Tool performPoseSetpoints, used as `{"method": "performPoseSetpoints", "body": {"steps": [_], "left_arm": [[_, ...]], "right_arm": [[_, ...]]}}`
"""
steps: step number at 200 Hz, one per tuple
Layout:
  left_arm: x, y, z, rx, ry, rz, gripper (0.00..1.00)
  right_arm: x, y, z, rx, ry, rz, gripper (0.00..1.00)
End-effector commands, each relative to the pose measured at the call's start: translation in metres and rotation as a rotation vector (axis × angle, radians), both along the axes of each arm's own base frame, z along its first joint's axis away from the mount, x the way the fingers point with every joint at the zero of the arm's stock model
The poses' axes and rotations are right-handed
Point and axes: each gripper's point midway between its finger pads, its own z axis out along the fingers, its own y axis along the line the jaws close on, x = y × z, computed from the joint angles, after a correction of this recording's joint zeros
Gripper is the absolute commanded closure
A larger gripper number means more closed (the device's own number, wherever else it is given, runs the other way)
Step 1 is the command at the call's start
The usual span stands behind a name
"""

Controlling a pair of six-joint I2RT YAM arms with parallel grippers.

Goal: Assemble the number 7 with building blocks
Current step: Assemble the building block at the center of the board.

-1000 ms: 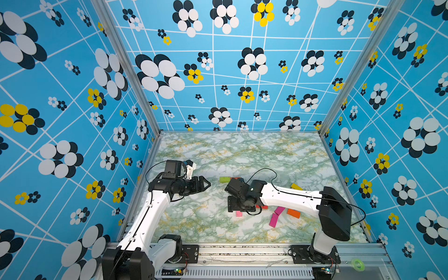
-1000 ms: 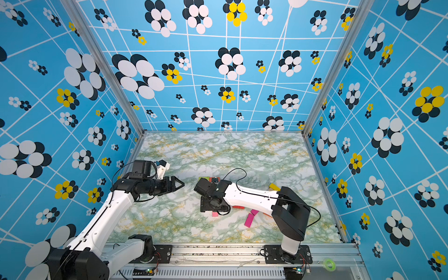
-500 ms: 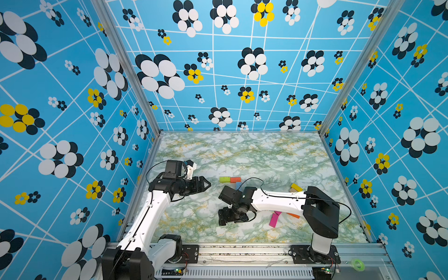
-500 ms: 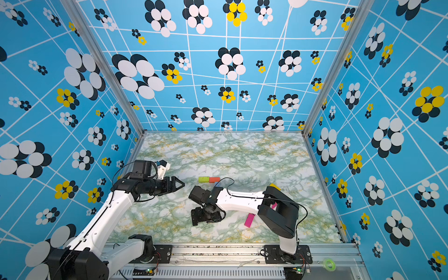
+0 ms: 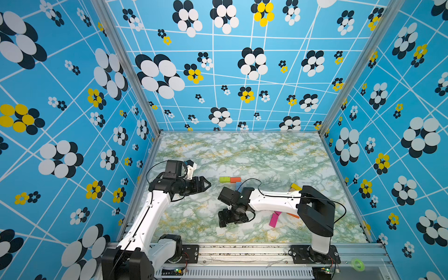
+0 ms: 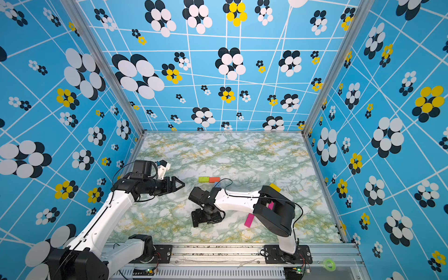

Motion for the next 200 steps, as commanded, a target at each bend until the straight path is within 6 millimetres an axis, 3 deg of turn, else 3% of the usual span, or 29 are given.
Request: {"method": "performPoseSetpoints", "body": {"steps": [1, 200], "left_arm": [[-0.005, -0.002, -0.006, 0.004, 0.020, -0.018, 0.21], [-0.004, -0.003, -0.007, -0.002, 0.026, -0.023, 0.21]], "right_arm": [[0.002, -0.004, -0.004, -0.033, 0.002, 0.008, 0.10], [0.018, -0.009, -0.015, -0.045, -0.006, -0.030, 0.10]]}}
